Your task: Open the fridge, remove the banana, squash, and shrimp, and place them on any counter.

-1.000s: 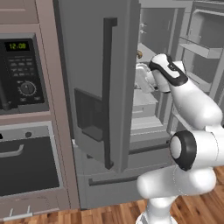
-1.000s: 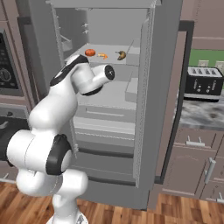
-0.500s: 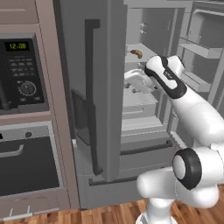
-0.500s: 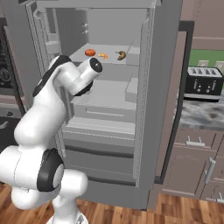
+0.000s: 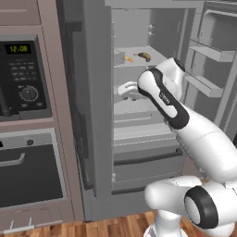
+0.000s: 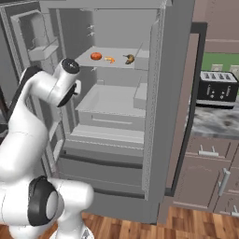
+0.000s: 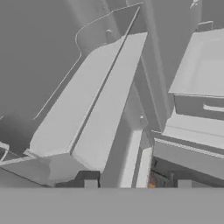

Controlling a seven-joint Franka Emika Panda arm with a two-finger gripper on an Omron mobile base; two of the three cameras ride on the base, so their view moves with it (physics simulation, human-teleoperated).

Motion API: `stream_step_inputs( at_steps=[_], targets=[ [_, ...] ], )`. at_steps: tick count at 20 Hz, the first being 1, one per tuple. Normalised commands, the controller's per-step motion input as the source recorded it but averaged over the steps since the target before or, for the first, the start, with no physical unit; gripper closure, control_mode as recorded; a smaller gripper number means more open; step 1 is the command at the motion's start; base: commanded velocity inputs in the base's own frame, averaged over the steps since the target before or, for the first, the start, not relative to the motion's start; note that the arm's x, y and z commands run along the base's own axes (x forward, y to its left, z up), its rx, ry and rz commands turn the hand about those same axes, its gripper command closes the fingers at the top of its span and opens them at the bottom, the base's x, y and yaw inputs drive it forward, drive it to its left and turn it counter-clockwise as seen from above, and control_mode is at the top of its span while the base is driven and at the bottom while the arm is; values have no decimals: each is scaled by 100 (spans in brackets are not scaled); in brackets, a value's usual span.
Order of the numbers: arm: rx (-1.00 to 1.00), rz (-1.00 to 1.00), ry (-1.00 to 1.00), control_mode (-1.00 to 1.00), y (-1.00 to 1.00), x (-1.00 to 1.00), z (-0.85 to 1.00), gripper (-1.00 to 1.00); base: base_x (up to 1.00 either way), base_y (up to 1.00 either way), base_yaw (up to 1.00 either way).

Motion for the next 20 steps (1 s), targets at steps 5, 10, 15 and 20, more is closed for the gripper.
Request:
stream_step_inputs(
  at_steps=[5, 10, 15, 20],
  targets=[
    [-20, 7, -11, -100, 100, 0, -1, -100, 0, 0, 0],
    [-17, 5, -11, -100, 100, 0, -2, -100, 0, 0, 0],
    [-14, 3, -18, -100, 100, -5, 0, -100, 0, 0, 0],
    [-2, 0, -12, -100, 51, -67, 14, -100, 0, 0, 0]
  ],
)
